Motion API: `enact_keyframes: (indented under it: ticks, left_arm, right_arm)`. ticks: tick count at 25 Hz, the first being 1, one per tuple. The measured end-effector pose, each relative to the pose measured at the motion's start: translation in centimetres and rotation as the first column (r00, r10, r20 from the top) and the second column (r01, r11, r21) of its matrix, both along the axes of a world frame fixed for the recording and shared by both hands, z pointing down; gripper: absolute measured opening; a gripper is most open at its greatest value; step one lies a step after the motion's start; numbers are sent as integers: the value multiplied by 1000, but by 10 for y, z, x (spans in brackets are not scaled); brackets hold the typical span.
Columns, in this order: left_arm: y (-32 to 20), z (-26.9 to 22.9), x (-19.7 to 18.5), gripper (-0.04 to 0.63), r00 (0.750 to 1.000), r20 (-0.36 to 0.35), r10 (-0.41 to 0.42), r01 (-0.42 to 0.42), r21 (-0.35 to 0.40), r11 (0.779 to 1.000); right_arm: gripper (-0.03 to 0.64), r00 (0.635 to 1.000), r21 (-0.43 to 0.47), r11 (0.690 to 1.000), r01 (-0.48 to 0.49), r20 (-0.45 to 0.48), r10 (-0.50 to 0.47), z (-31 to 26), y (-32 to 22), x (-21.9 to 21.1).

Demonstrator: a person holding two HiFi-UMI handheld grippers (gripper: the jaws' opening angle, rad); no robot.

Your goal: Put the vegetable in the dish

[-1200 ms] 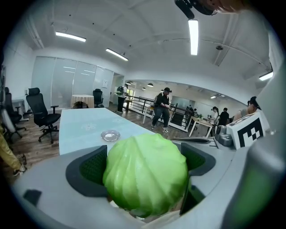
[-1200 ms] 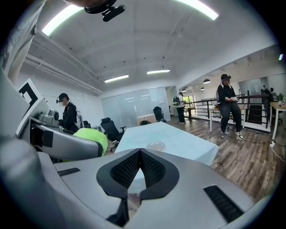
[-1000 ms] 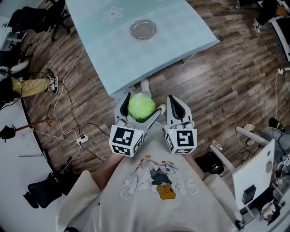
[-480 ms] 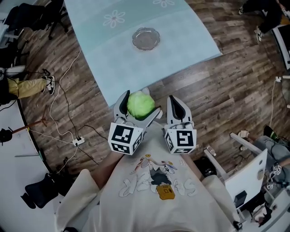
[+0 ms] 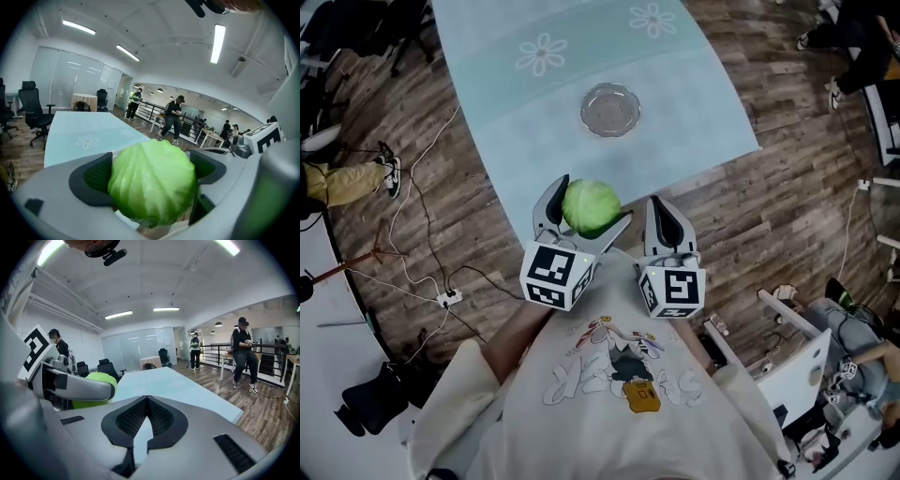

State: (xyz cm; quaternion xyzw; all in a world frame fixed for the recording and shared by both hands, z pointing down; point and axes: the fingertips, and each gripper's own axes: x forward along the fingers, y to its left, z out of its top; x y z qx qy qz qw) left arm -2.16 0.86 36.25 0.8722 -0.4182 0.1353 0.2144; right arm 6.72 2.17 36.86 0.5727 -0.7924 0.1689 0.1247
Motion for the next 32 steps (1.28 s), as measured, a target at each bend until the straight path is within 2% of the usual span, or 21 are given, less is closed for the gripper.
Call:
enact_keyframes:
  ticks: [3,7,32]
  left_arm:
    - [-19,-2,-2,520,1000,1,21,-21,18,1000]
    - [-38,0,0,520,1000,-1,18,-18,5,1000]
    - [-148,64,14,520,996,39,-86,88,-77,993]
  right_arm:
    - [23,1000,-1,1000,2,-10,-2,1,-14,-8]
    - [22,1000,-17,1000,-2,3,2,5,-28,-7]
    - [22,996,-77,993,86,29,-84,51,-121,-5]
